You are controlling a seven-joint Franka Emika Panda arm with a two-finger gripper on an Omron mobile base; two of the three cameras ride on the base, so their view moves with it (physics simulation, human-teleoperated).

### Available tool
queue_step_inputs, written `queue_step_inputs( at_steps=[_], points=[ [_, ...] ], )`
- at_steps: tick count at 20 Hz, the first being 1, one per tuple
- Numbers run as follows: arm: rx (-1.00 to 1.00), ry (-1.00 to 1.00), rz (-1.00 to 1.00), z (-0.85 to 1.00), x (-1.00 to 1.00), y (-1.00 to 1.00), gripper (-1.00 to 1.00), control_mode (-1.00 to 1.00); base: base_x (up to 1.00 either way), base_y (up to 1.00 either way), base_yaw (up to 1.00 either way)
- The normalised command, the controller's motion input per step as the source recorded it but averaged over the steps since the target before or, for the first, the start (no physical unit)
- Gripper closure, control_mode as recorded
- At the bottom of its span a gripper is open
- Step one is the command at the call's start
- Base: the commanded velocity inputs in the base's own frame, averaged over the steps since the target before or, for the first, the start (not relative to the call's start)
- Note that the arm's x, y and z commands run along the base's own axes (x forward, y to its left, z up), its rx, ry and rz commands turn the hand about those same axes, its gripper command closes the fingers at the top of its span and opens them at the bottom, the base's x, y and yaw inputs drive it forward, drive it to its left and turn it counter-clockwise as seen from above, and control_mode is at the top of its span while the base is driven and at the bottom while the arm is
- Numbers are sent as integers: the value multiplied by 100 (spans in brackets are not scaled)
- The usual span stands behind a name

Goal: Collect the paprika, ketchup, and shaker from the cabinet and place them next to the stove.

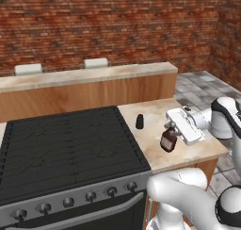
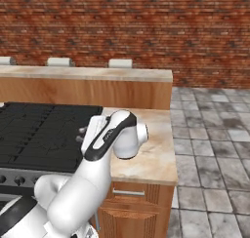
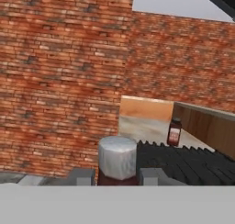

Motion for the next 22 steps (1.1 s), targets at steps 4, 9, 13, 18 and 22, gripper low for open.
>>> queue_step_inputs(
  at_steps=[4, 9, 13, 18, 22],
  points=[
    [-1, 11, 0, -39, 26, 0, 100, -100, 0, 0, 0],
    [-1, 12, 0, -38, 30, 0, 100, -100, 0, 0, 0],
    [-1, 8, 0, -28, 31, 0, 100, -100, 0, 0, 0],
    [0, 6, 0, -13, 28, 0, 100, -100, 0, 0, 0],
    [0, 2, 0, -11, 31, 0, 100, -100, 0, 0, 0]
  ],
)
